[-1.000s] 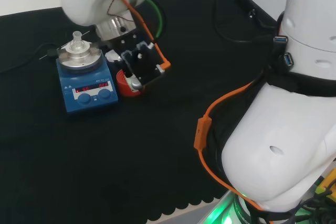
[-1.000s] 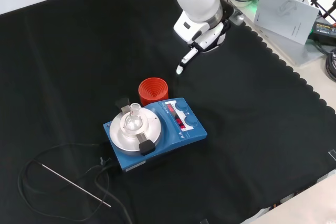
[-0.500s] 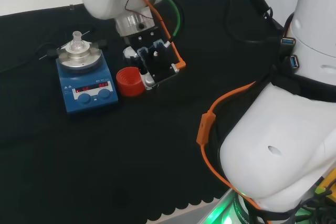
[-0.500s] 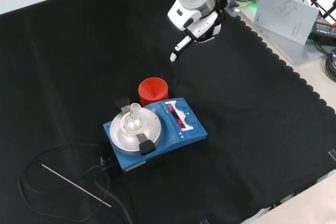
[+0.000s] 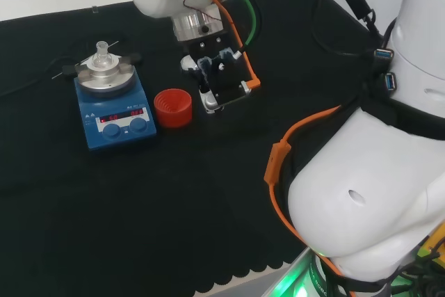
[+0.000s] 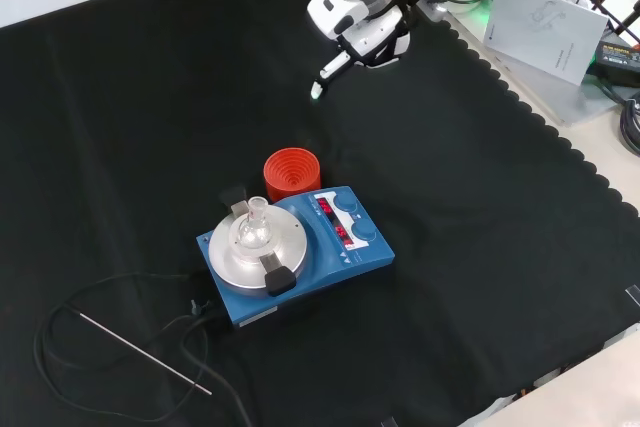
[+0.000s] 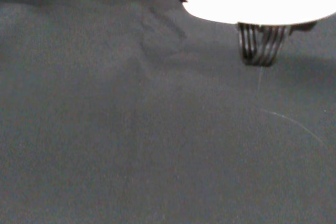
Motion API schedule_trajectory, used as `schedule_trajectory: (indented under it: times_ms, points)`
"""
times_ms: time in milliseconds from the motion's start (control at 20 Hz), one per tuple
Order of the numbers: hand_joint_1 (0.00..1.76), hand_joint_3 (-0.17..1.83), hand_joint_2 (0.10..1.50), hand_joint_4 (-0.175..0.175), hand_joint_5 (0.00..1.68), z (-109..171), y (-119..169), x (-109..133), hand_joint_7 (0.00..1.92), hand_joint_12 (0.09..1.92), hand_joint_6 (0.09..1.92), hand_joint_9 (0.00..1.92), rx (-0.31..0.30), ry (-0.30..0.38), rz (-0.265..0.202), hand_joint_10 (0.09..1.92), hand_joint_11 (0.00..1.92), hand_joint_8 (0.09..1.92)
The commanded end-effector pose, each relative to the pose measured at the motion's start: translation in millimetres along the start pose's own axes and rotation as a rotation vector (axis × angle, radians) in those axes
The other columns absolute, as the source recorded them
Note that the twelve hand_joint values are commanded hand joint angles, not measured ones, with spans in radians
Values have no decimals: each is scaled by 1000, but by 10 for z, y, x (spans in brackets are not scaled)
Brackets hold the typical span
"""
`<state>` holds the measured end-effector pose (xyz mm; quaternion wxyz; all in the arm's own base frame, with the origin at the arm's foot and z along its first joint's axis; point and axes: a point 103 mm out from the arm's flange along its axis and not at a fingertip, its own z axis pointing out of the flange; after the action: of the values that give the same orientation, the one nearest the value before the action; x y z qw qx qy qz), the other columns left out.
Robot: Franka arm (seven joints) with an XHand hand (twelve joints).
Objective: Turn on the heater.
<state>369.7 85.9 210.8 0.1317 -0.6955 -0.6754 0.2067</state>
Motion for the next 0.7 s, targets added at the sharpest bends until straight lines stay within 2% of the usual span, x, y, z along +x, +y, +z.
schedule_trajectory:
  times_ms: [50,600,700]
  points:
    - [1633,1309,484,-56,37,-7,-40,-96,1802,1485,556,1815,-15,24,11,1426,1544,1450]
    - [1629,1309,485,-59,45,-80,-56,-170,1799,1476,563,1813,-43,62,4,1423,1534,1447]
    - [1629,1309,485,-60,46,-112,-55,-43,1799,1474,564,1813,-42,48,15,1423,1533,1446]
